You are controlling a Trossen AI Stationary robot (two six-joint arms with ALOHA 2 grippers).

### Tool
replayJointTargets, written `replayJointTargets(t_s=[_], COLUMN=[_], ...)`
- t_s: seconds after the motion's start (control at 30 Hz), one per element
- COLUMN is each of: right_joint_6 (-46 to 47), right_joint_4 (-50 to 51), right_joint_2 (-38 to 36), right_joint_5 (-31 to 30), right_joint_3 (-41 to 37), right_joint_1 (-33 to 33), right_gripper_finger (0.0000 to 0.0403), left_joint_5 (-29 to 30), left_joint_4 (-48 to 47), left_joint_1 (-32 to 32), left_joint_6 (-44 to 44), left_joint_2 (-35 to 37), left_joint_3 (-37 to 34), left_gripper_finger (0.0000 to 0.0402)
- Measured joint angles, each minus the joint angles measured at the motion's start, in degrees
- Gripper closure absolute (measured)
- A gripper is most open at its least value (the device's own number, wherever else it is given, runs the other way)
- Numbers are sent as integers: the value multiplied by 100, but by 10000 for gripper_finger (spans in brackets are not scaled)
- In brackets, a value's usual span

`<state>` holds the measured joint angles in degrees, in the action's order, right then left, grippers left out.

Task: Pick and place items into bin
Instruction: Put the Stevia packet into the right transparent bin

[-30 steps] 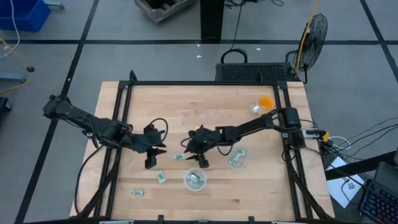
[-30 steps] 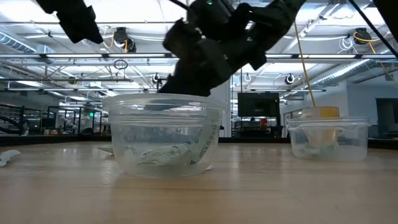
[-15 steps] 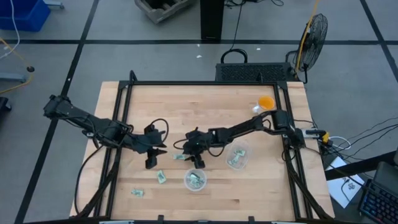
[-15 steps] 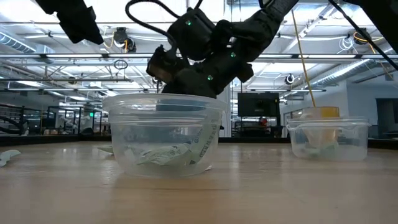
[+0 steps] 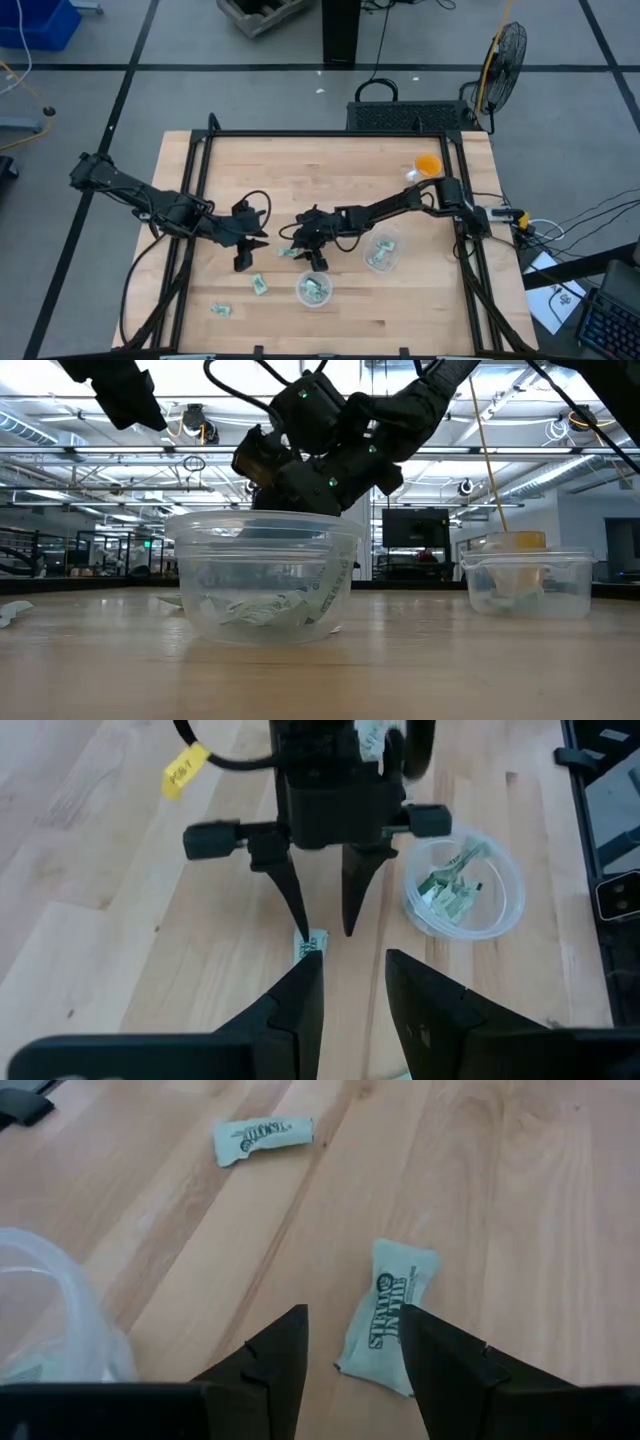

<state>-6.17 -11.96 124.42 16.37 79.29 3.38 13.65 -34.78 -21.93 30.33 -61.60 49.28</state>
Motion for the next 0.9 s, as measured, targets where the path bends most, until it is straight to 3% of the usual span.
replayJointTargets(t_s=[0.9], right_joint_6=[-381], right_joint_4=[295], right_joint_2=[199], right_joint_5=[-425], right_joint_3=[48], right_joint_1=[-203], right_gripper_finger=[250], left_joint_5=[-4], left_joint_4=[30], left_joint_1=[0], left_joint_6=[-48], left_joint_2=[0], left_joint_3=[0], left_gripper_finger=[286])
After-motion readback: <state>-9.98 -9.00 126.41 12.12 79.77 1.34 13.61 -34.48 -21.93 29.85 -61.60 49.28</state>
